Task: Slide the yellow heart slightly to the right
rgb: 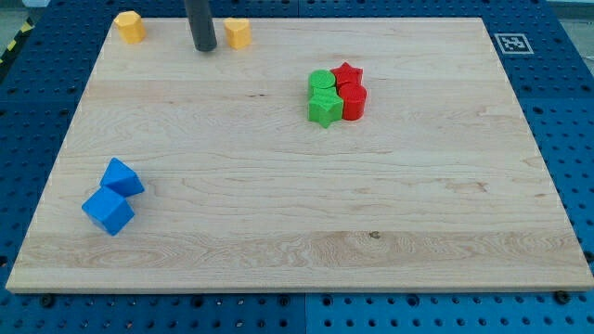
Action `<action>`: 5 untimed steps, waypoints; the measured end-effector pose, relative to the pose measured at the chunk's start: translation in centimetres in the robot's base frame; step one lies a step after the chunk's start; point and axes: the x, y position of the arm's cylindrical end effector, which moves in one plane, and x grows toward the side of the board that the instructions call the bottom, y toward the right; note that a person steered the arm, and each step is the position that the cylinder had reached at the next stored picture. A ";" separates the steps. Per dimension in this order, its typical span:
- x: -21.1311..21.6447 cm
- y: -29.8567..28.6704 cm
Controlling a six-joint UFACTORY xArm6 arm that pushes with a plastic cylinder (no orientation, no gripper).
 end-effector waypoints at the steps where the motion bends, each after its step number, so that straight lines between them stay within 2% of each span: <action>1: -0.9 0.6; 4: -1.2 5.2; 5: -1.0 4.9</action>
